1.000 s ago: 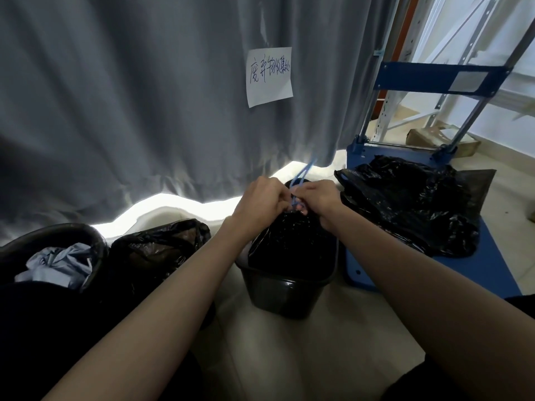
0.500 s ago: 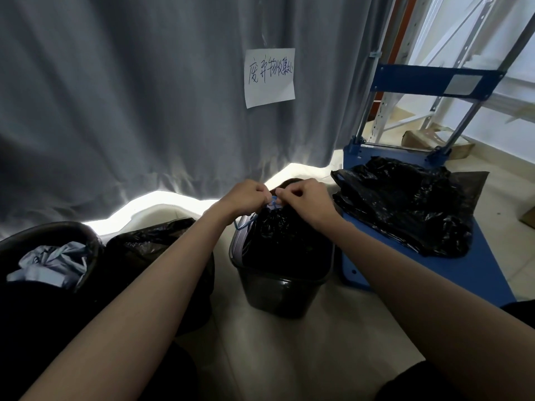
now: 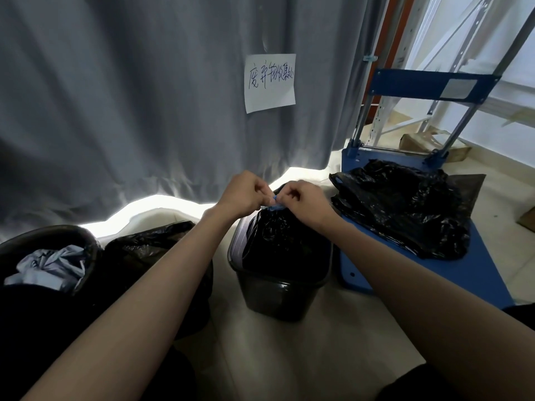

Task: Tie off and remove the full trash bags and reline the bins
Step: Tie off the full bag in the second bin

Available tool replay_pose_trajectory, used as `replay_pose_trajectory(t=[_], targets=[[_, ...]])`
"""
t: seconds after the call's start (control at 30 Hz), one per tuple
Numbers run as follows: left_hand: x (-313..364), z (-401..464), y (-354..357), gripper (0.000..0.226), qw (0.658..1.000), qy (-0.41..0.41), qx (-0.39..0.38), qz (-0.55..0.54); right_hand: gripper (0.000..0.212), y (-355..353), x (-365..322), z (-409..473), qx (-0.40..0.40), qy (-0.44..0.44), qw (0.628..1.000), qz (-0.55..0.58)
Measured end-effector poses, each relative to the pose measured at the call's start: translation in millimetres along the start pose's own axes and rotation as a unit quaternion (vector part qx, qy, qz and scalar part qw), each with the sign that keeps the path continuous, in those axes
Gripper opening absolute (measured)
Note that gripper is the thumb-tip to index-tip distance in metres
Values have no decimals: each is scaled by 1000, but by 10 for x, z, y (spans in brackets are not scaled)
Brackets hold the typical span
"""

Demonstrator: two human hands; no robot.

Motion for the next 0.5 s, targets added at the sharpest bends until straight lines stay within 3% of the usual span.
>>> replay_pose_trajectory(t=[0.17,0.33,0.5], targets=[[92,-32,-21,27,999,17,1,51,19,-32,-23,32,6,5,999,-38],[131,-47,-71,22,997,21,21,76,24,-103,-147,16,35,-28,988,-148],[82,-45,-115,24,995,4,55,82,23,-138,-161,9,20,-17,992,-125]])
Point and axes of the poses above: each hand's wrist, its own z-axis towards the middle knuckle, its own y-axis out of the palm, x = y × z, the point moved 8 cm from there along z, towards the middle knuckle, and after that the axes turned 5 degrees about x, right-handed, at the moved point
